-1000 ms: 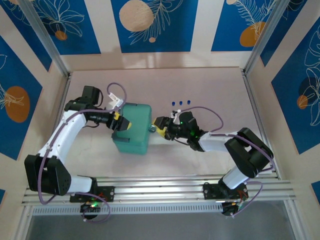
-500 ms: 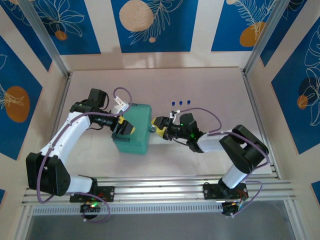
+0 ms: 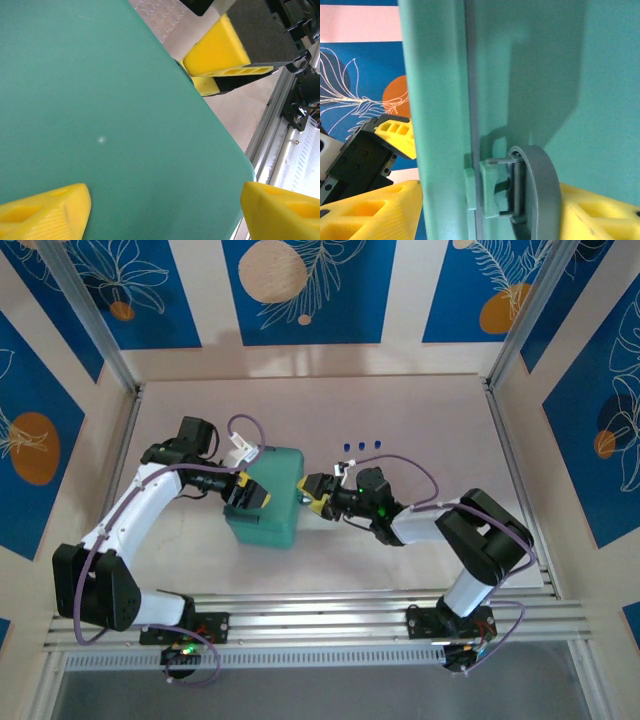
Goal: Organize the chemistry lab equipment
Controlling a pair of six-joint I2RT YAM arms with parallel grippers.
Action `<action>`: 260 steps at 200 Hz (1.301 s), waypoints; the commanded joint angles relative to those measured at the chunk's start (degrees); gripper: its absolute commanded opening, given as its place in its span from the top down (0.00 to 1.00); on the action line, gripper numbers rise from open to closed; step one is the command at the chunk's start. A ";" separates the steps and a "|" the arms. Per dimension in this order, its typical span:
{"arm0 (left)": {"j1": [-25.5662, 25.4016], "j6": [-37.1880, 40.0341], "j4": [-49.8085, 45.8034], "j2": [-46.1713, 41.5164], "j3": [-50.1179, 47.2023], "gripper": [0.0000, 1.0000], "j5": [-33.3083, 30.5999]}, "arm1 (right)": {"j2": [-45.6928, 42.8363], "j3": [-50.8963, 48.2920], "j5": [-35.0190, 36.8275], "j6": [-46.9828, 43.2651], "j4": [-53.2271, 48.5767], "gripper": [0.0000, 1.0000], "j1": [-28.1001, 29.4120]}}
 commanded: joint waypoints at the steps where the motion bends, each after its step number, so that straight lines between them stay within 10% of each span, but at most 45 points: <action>1: -0.90 0.29 -1.02 3.15 -1.40 0.19 -4.03 | -2.92 1.35 -0.09 -2.29 -1.23 0.36 0.53; 260: -2.21 0.74 -1.44 2.98 -1.40 0.19 -4.63 | -8.50 4.49 0.45 -5.81 -7.90 0.35 1.85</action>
